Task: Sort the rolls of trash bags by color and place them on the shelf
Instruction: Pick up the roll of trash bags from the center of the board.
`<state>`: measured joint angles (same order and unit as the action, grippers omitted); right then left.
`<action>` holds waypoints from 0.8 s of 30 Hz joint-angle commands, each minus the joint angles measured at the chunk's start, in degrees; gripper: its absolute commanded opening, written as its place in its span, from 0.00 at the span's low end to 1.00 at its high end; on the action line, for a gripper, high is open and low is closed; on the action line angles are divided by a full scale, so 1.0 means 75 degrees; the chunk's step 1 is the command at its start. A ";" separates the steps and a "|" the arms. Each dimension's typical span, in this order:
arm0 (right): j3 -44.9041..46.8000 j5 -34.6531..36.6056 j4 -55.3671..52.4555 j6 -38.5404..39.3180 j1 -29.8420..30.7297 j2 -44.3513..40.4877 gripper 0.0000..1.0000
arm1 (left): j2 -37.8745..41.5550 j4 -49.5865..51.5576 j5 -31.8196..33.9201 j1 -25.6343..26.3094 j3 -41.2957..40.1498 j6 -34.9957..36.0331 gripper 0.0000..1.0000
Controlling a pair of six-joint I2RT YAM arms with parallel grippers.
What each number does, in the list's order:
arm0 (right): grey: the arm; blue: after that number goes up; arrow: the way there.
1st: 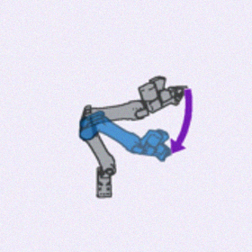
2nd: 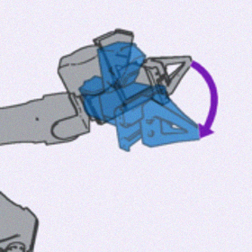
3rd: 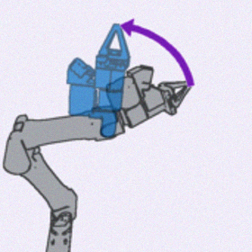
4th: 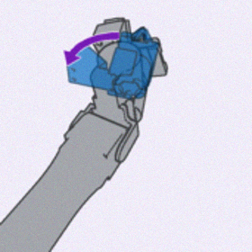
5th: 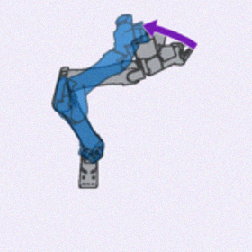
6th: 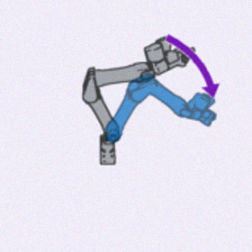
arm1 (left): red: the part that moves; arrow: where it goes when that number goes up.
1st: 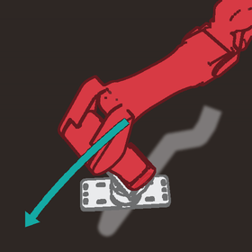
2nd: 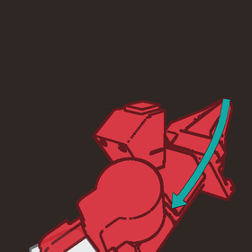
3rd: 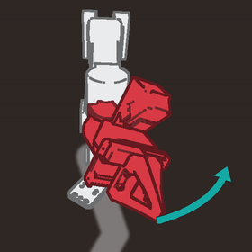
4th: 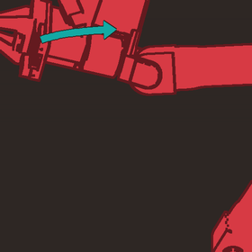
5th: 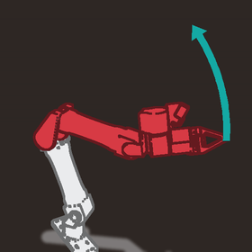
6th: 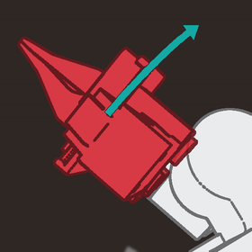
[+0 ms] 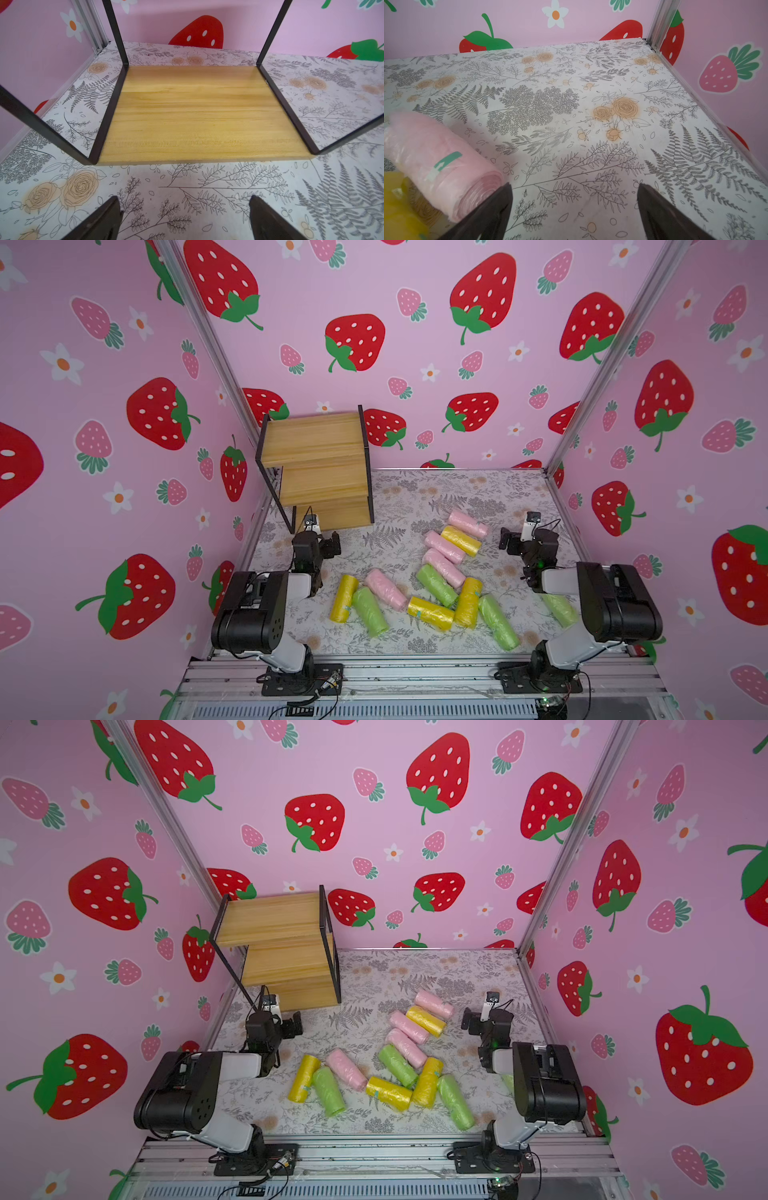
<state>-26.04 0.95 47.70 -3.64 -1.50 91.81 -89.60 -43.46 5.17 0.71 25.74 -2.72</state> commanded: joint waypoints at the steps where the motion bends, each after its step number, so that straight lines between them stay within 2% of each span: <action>1: 0.0086 0.0026 -0.0041 -0.0054 0.0036 -0.0159 0.99 | 0.0126 -0.0091 0.0078 0.0026 0.0025 0.0128 1.00; 12: 0.0049 0.0021 -0.0081 -0.0139 -0.0027 -0.0156 0.99 | 0.0133 -0.0035 -0.0068 -0.0044 0.0050 0.0082 1.00; 16: -0.0089 0.0714 -0.0500 -0.0413 -0.0011 -0.0360 0.99 | 0.0148 -0.0112 0.0119 0.0019 0.0004 0.0105 1.00; 22: -0.0116 0.0740 -0.0539 -0.0418 -0.0011 -0.0359 0.99 | 0.0184 -0.0044 0.0336 0.0075 0.0026 0.0073 1.00; 24: -0.0081 0.0729 -0.0527 -0.0355 0.0026 -0.0542 0.99 | 0.0323 0.0041 0.0690 0.0166 0.0033 0.0055 1.00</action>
<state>-26.09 5.39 44.58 -6.13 -1.56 90.08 -89.47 -43.33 7.38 1.19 25.74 -2.74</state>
